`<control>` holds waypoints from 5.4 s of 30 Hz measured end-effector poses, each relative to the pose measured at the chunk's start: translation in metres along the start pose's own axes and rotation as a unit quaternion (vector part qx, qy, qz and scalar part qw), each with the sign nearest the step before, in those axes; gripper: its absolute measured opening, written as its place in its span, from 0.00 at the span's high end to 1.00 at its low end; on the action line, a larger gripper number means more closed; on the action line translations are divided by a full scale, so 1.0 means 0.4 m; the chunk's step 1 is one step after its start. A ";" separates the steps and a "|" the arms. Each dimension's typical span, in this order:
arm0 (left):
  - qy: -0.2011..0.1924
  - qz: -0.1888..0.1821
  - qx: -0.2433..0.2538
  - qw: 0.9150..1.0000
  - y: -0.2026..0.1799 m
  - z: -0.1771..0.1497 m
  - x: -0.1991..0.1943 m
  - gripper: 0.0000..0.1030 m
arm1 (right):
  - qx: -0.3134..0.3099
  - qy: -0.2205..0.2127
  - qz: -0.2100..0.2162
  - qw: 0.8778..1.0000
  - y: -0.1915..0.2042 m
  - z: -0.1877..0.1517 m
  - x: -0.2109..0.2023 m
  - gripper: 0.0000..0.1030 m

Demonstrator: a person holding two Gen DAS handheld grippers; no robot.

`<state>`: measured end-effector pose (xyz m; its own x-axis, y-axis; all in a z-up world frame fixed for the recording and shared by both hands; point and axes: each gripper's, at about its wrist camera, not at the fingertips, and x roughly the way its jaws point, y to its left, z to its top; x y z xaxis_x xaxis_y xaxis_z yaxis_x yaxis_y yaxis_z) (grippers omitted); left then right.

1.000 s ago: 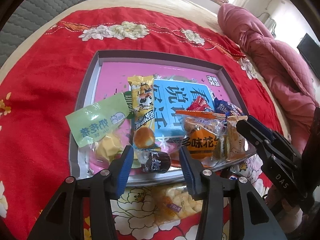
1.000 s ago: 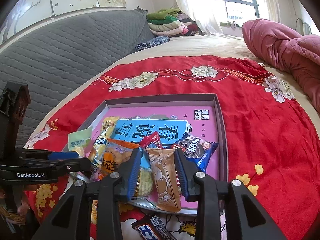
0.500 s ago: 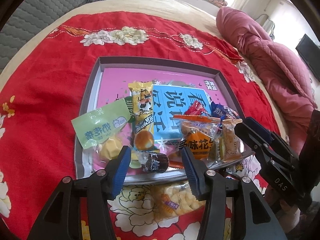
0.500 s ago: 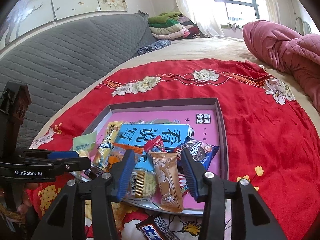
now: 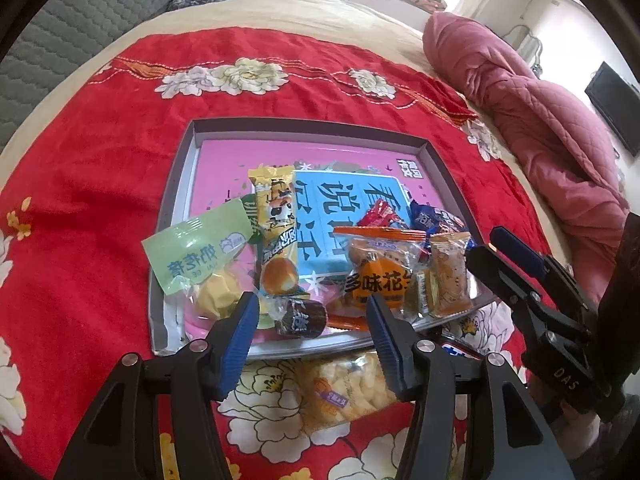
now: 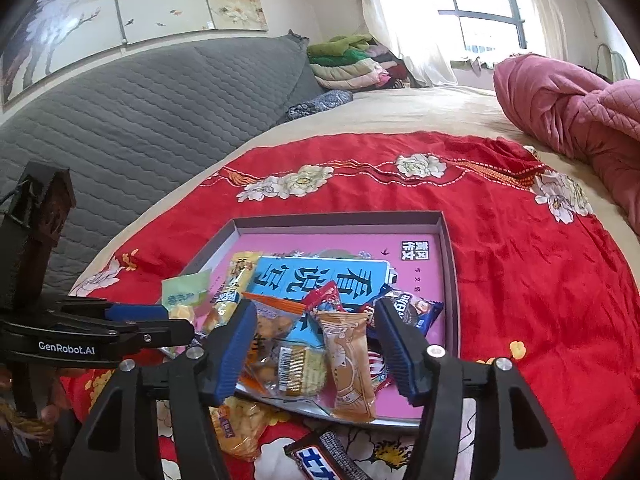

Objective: Organize snacks
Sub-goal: 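Open both tools to release the pastry pack and candy in the tray, then move both open tools back toward the chocolate bar and puffed snack bag, then grasp the chocolate bar with the right tool while the left tool grasps the puffed snack bag, then lift the chocolate bar and puffed snack bag and carry them over the tray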

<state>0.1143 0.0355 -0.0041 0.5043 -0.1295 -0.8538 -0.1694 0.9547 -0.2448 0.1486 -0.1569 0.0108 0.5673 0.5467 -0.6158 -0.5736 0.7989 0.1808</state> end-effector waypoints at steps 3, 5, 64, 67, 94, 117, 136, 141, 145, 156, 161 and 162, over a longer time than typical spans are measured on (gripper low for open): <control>-0.002 -0.002 0.004 1.000 -0.006 -0.002 -0.007 0.42 | -0.010 -0.003 -0.001 1.000 0.011 -0.003 -0.009 0.40; -0.002 -0.004 0.006 1.000 -0.007 -0.002 -0.011 0.42 | -0.016 -0.003 0.000 1.000 0.017 -0.006 -0.016 0.40; 0.065 -0.095 0.220 0.969 -0.069 -0.109 0.061 0.34 | -0.031 0.162 -0.056 0.985 -0.006 -0.147 -0.028 0.25; 0.062 -0.091 0.240 0.965 -0.078 -0.120 0.067 0.30 | -0.038 0.177 -0.055 0.982 -0.004 -0.154 -0.012 0.25; 0.061 -0.102 0.279 0.953 -0.127 -0.142 0.081 0.26 | -0.079 0.229 -0.006 0.970 0.044 -0.203 0.024 0.67; 0.064 -0.144 0.178 0.971 -0.098 -0.173 0.063 0.42 | -0.008 0.206 0.026 0.978 0.005 -0.182 0.001 0.72; 0.020 -0.092 0.137 0.986 -0.040 -0.100 -0.047 0.72 | 0.010 0.092 0.049 0.995 0.006 -0.098 -0.068 0.72; 0.030 -0.061 0.140 0.988 -0.017 -0.133 -0.060 0.28 | 0.019 0.094 0.055 0.994 -0.003 -0.101 -0.068 0.72; 0.053 -0.027 0.138 0.989 -0.011 -0.158 -0.049 0.28 | 0.018 0.092 0.057 0.994 0.000 -0.100 -0.067 0.72; 0.113 -0.004 0.121 0.986 -0.008 -0.219 0.027 0.39 | 0.027 0.077 0.052 0.995 -0.011 -0.095 -0.083 0.72; 0.113 0.004 0.106 0.988 0.004 -0.225 0.035 0.52 | 0.029 0.067 0.047 0.996 -0.013 -0.088 -0.086 0.72; 0.108 0.000 0.100 0.989 0.006 -0.222 0.030 0.52 | 0.030 0.065 0.047 0.996 -0.015 -0.087 -0.087 0.72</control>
<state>0.0448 0.0125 -0.0559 0.3074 -0.1625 -0.9376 0.0130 0.9859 -0.1666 0.1118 -0.1894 0.0046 0.4289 0.5855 -0.6879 -0.5817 0.7616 0.2856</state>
